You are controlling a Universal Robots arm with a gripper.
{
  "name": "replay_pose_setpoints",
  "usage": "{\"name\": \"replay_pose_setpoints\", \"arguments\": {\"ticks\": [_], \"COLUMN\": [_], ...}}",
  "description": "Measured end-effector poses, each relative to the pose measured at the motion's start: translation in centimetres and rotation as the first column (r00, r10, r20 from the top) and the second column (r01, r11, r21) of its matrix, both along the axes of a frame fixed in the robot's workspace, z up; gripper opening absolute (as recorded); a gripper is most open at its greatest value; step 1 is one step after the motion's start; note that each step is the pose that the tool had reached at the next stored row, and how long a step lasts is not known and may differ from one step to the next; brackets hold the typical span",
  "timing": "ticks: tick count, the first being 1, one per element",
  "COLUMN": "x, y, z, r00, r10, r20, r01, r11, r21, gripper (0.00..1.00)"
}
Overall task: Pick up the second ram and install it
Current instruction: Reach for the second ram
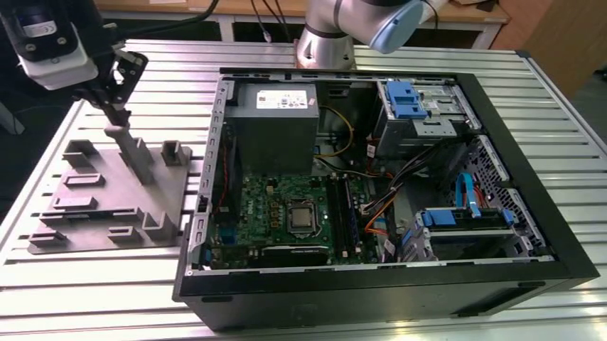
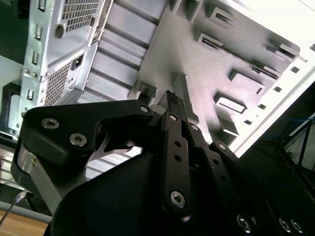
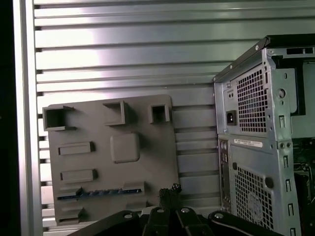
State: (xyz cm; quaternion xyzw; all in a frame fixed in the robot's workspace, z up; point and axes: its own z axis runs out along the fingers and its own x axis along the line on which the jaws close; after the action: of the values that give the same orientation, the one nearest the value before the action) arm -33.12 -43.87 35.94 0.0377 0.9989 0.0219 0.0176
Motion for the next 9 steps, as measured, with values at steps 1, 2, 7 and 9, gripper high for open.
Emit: {"name": "replay_pose_setpoints", "arguments": {"ticks": [1,2,7,9], "x": [-0.2,-0.4,-1.4,-1.8], "y": [-0.06,-0.12,-0.45,-0.59], "z": [-0.08,-0.16,-0.60,-0.81], "r00": [1.0000,1.0000,1.0000,1.0000], "r10": [0.000,0.000,0.000,0.000], "r20": [0.0000,0.0000,0.0000,0.0001], "r01": [0.000,0.000,0.000,0.000], "r11": [1.0000,1.0000,1.0000,1.0000], "r21": [0.0000,0.0000,0.0000,0.0001], "gripper": [0.10,0.10,0.10,0.10]}}
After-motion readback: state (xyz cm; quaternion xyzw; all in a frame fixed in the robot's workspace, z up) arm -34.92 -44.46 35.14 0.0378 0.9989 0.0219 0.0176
